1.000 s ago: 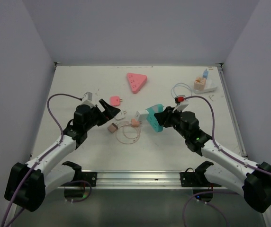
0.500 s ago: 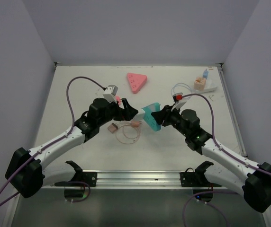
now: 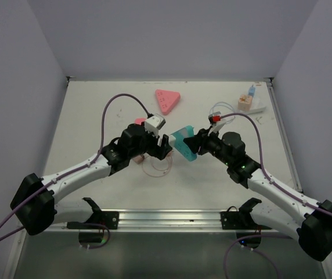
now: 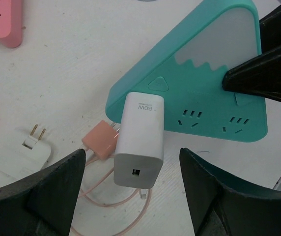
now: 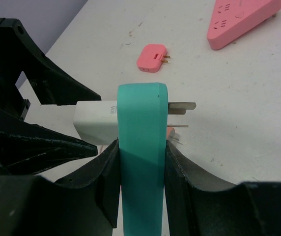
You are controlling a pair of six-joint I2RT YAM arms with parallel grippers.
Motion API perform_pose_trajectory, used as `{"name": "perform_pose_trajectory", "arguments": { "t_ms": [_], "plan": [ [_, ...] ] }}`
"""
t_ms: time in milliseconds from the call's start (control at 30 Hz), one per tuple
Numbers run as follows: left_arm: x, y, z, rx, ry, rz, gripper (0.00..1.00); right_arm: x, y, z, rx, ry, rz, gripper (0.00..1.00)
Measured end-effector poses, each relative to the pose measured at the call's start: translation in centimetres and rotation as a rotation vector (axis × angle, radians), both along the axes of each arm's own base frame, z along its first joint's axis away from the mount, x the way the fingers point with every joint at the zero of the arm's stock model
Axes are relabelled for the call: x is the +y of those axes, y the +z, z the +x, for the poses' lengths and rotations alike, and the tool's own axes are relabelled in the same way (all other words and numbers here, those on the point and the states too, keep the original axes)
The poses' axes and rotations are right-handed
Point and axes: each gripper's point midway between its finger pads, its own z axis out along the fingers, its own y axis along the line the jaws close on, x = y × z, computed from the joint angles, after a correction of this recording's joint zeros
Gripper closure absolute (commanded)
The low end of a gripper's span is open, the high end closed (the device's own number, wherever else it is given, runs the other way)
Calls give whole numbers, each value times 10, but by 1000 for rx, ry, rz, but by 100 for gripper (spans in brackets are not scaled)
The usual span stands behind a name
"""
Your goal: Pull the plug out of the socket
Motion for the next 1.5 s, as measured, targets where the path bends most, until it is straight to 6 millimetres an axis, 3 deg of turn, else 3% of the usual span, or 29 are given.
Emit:
{"name": "perform_pose_trajectory", "arguments": {
  "t_ms": [267, 433, 567, 667, 733, 1267, 1400, 1500],
  "plan": [
    [-11, 0, -4, -57, -40, 69, 31, 2, -5, -3, 9, 20, -15, 100],
    [-16, -5, -3, -67, -47, 100, 45, 3, -5, -4, 11, 29, -16, 100],
    [-14, -8, -2, -68, -38, 121, 65, 3, -5, -4, 7, 34, -22, 100],
    [-14, -8, -3, -69, -40, 124, 91, 2, -6, -4, 0, 35, -32, 100],
    [-13, -9, -3, -67, -39, 125, 100, 1, -7, -2, -3, 28, -39, 100],
    [1, -1, -7, -74, -13, 150, 100, 3, -15, 8, -23, -42, -80, 100],
    [12, 12, -19, -76, -19, 146, 100, -52, -47, 39, 15, -307, -251, 100],
    [14, 30, -22, -100, -16, 119, 100, -71, -61, 41, 43, -380, -323, 100]
  ]
}}
